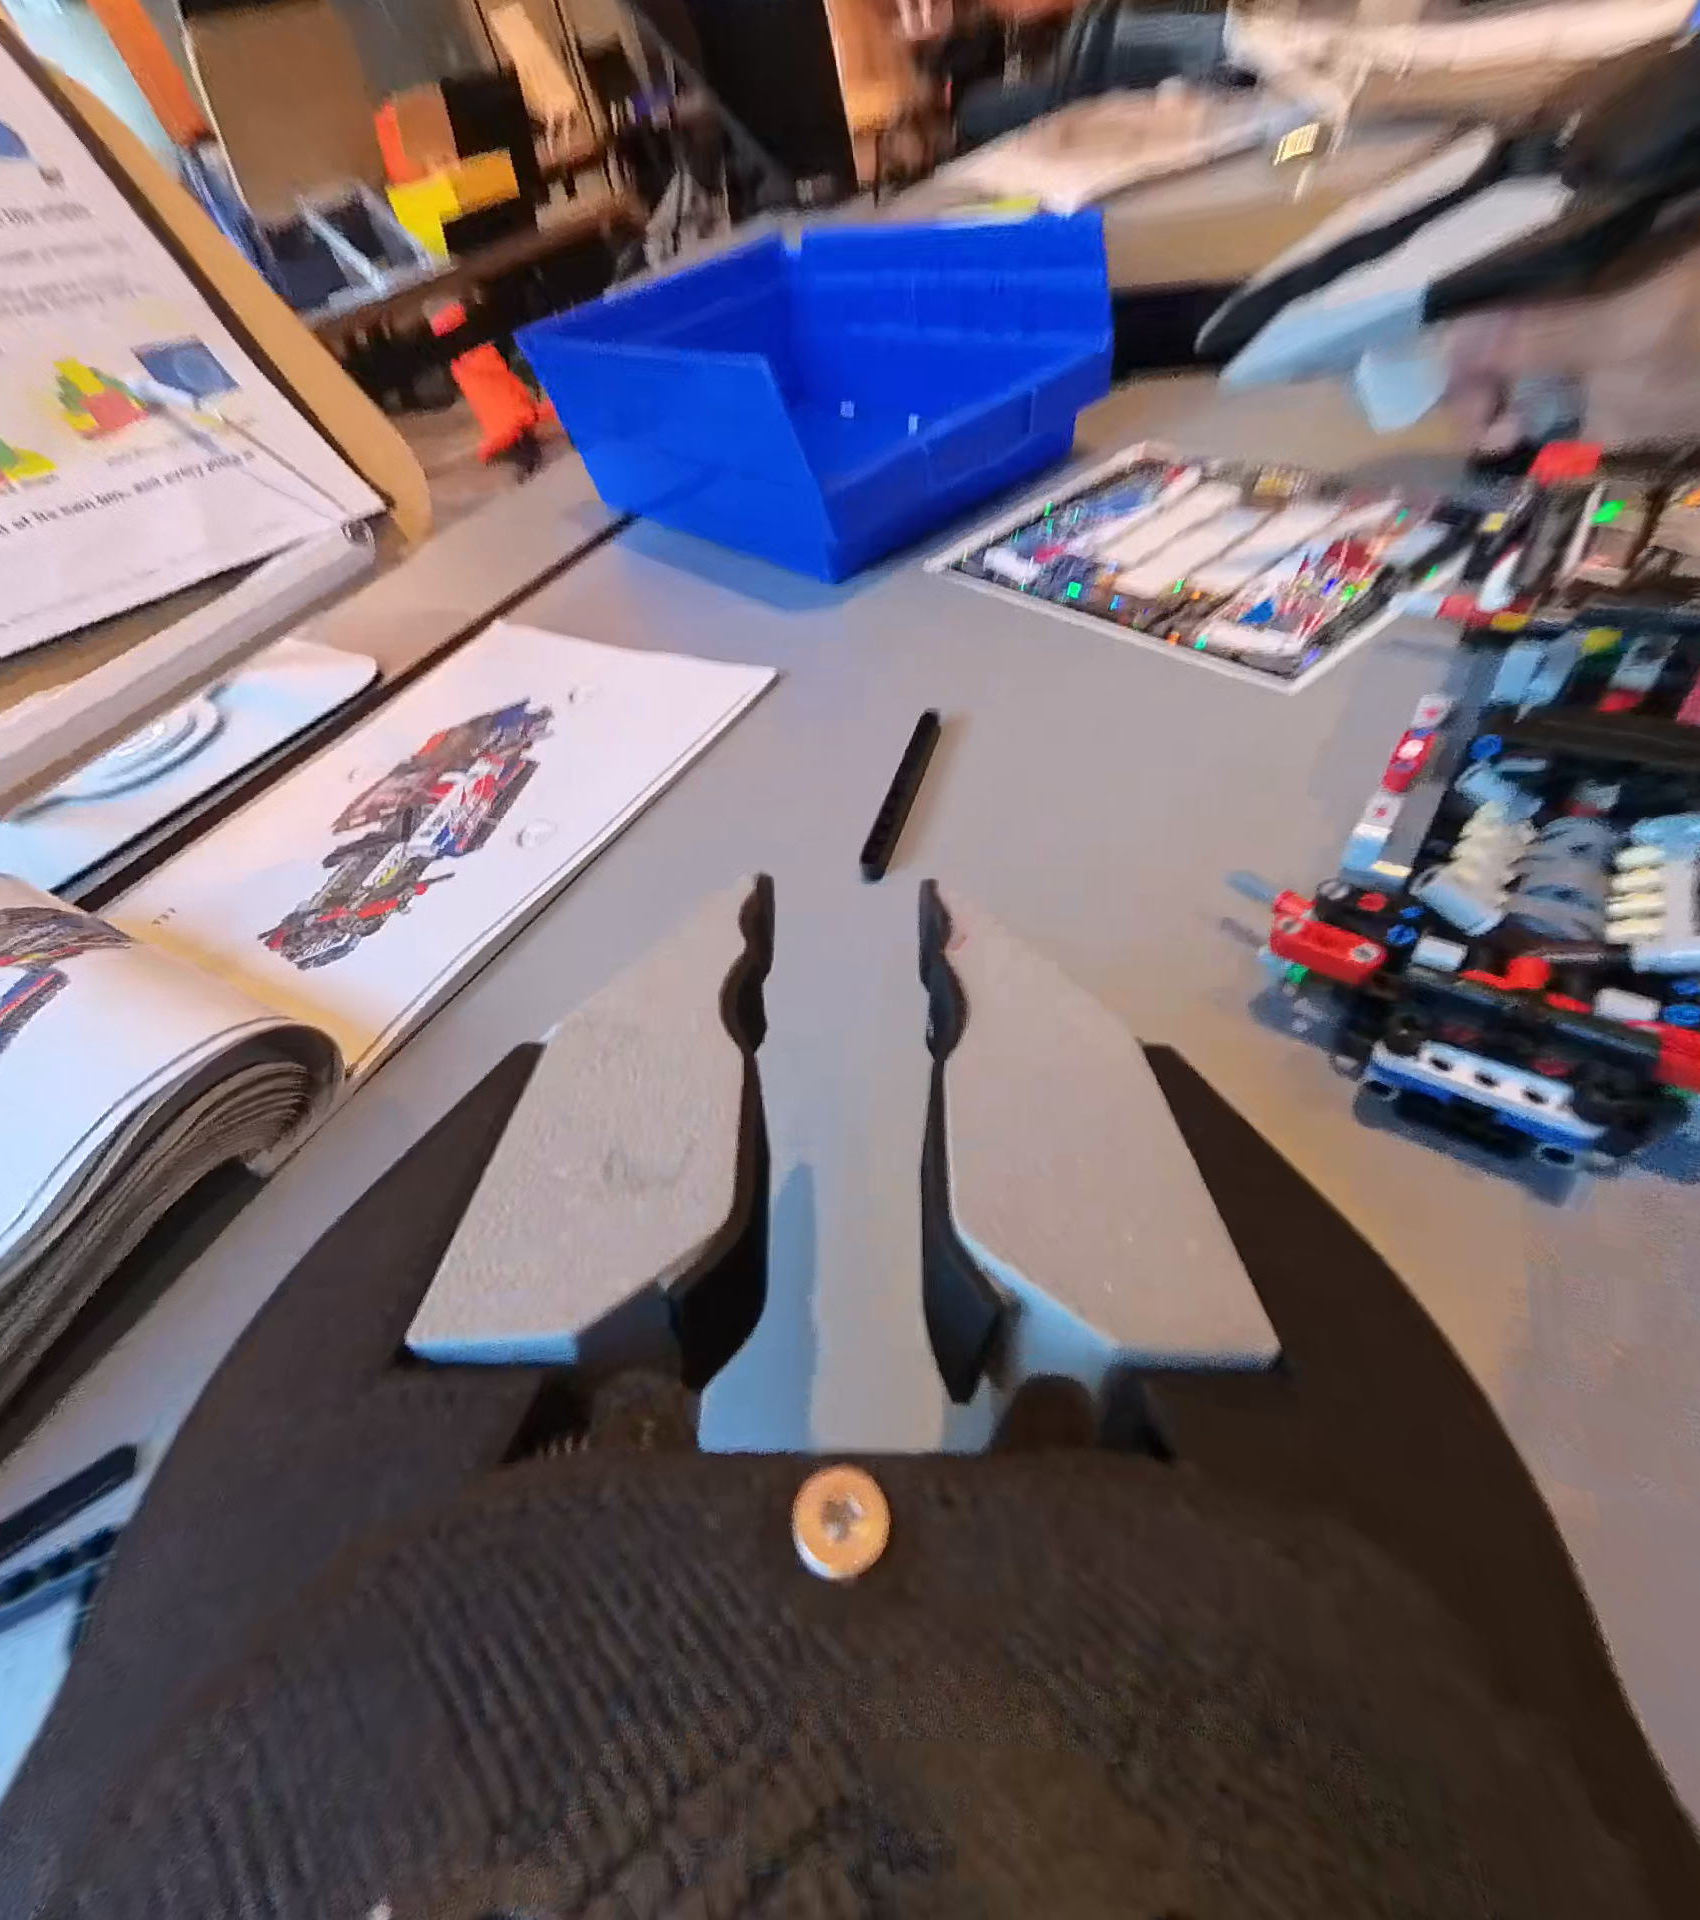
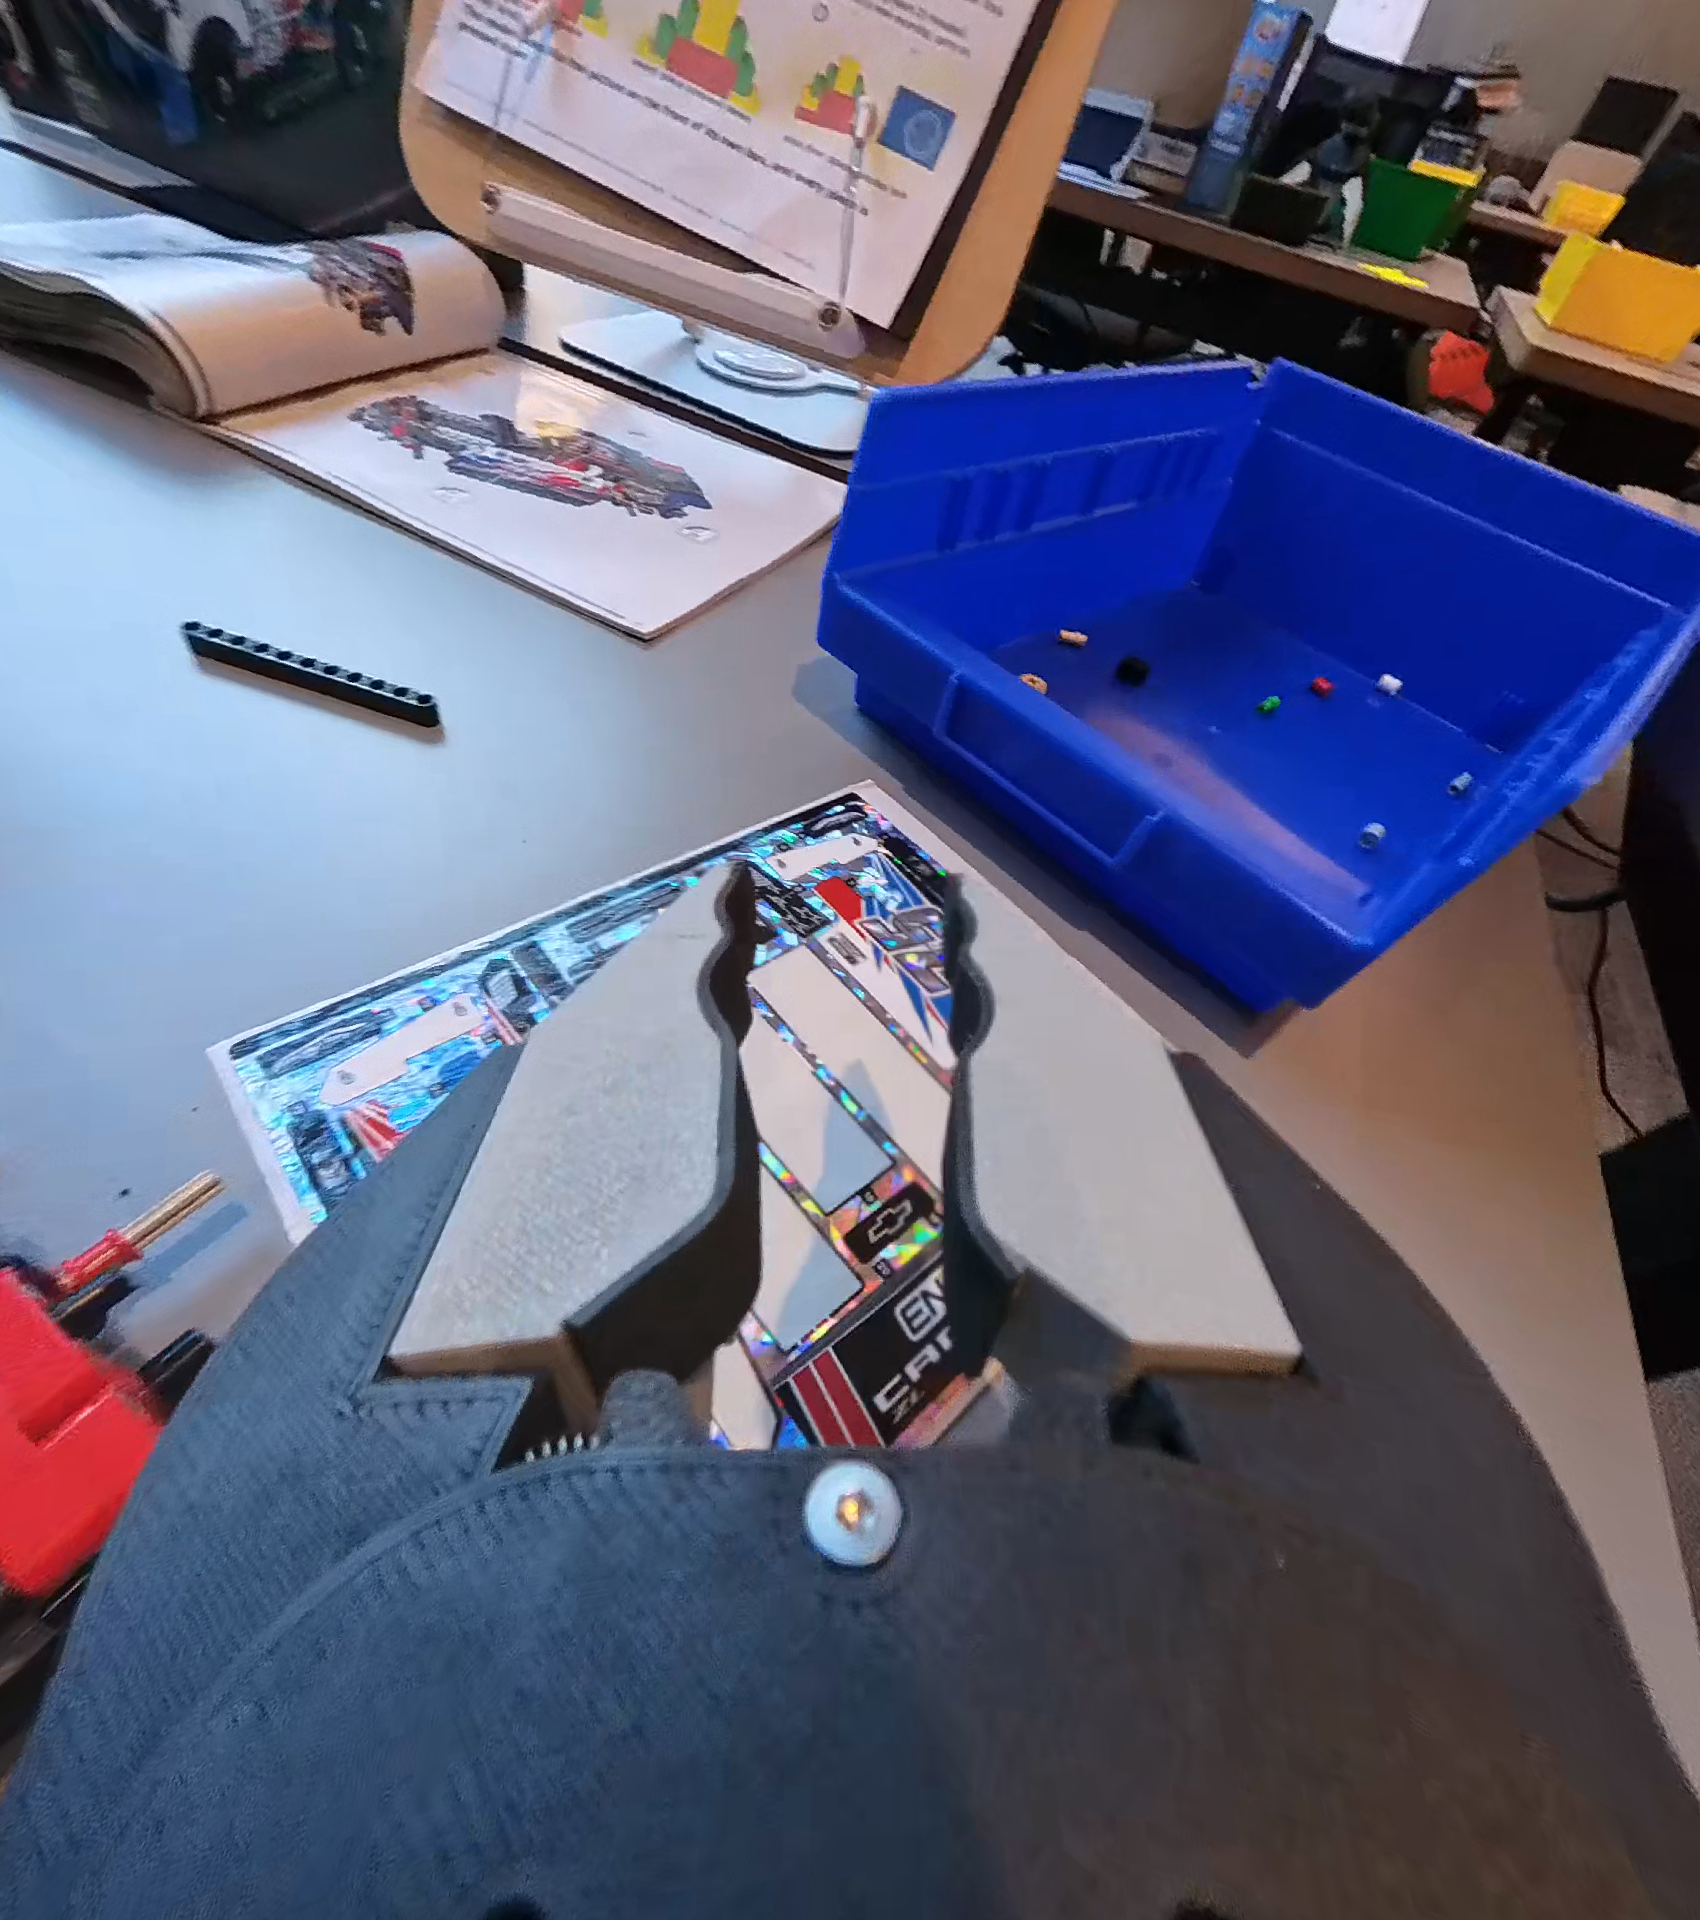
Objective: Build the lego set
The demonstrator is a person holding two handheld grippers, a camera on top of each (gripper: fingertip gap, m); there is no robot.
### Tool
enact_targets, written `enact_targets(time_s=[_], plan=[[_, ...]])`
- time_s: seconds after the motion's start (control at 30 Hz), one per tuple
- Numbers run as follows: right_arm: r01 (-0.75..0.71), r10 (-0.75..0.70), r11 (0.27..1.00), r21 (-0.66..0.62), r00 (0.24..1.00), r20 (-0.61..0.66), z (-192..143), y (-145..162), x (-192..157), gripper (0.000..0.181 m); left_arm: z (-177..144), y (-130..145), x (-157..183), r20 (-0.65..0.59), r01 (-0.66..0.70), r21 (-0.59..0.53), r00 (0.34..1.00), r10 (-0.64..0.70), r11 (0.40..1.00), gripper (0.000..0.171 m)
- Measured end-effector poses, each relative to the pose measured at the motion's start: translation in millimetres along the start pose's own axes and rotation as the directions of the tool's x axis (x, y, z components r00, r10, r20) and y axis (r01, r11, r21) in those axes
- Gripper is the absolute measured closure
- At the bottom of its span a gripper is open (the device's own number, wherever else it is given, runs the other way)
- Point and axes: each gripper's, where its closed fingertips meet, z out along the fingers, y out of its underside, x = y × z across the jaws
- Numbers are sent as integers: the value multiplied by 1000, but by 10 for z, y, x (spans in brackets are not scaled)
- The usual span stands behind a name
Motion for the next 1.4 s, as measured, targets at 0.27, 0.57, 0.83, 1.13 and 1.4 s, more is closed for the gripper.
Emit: enact_targets(time_s=[0.27, 0.57, 0.83, 1.13, 1.4], plan=[[33, -48, 994, -105, 988, -146, 92, 136, 157, 135, -42, -4, 47, -89, 131, 33, 988, -128, 991, 145], [45, -82, 985, -168, 972, -220, 127, 212, 241, 137, -87, -79, 99, -172, 248, 78, 957, -232, 966, 146], [64, -96, 987, -146, 969, -226, 109, 176, 233, 141, -48, -53, 175, -178, 223, 42, 961, -212, 974, 144], [104, -118, 992, -66, 961, -249, 30, 53, 210, 148, 56, 27, 280, -146, 96, -24, 984, -99, 995, 142], [105, -118, 993, -63, 958, -260, 19, 44, 224, 152, -84, -16, 273, -19, 189, -15, 982, -190, 982, 143]])
